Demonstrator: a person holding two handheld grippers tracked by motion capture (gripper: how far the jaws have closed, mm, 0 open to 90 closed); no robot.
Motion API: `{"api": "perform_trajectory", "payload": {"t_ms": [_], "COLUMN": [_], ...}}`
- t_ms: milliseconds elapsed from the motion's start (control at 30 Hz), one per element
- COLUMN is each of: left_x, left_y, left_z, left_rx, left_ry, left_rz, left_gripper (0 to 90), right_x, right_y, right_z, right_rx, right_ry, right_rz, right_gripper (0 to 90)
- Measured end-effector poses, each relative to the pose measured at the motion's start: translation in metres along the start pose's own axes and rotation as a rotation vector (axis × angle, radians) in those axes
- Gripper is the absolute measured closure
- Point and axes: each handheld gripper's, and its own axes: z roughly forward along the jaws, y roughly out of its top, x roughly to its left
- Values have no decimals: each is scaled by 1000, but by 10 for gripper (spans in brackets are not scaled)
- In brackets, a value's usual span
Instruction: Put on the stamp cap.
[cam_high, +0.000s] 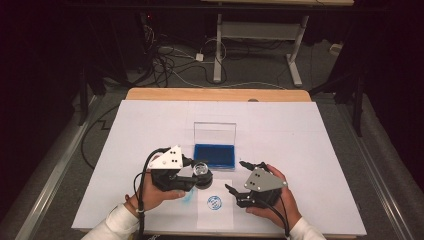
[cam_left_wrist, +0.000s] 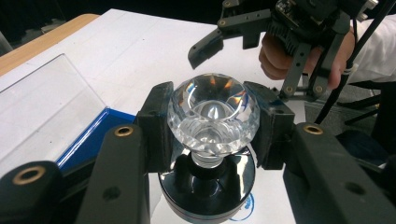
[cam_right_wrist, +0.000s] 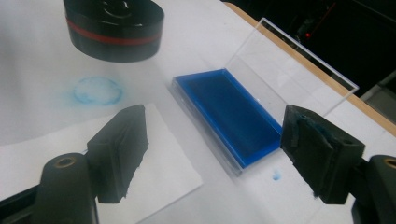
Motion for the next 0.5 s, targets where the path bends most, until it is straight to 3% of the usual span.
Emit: {"api": "perform_trajectory", "payload": {"t_ms": [500], "left_x": [3], "left_y": [0], "left_z": [-6], "left_rx": [3], "left_ry": [35], "left_rz": [7], "left_gripper": [542], "right_x": [-17], "right_y": [-17], "right_z": [-24], "right_rx": [24], "right_ry": [-87], "right_rz": [45], "right_gripper": [232]}}
